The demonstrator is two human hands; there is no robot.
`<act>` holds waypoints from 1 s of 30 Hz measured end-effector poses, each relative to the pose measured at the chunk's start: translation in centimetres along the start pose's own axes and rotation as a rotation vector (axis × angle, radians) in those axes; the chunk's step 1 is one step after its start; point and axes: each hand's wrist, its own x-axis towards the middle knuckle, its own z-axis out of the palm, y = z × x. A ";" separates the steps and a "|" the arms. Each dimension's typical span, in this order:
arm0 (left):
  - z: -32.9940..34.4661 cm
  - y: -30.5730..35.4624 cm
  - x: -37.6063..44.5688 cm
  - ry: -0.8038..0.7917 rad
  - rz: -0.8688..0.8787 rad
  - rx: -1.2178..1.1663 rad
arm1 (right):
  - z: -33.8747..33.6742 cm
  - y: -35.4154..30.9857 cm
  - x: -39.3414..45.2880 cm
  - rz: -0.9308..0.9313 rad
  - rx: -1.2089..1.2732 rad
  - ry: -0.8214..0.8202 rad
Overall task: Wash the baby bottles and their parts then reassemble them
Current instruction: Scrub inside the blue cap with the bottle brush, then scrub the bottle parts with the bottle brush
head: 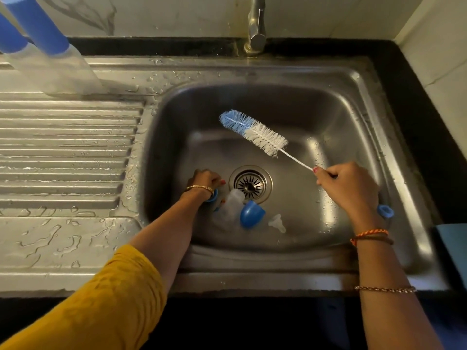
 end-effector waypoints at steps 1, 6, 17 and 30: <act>0.0 0.1 0.0 0.006 0.023 0.029 | 0.0 0.0 0.0 0.002 0.002 -0.002; -0.5 1.1 -0.7 0.102 0.027 0.087 | 0.1 -0.1 -0.1 -0.003 -0.004 -0.008; -4.0 6.0 -3.7 0.322 0.256 -0.063 | -0.2 -0.6 0.4 -0.047 0.104 0.064; 4.5 14.0 -6.9 -0.243 0.384 0.691 | -2.5 2.5 -0.4 -0.109 0.053 0.155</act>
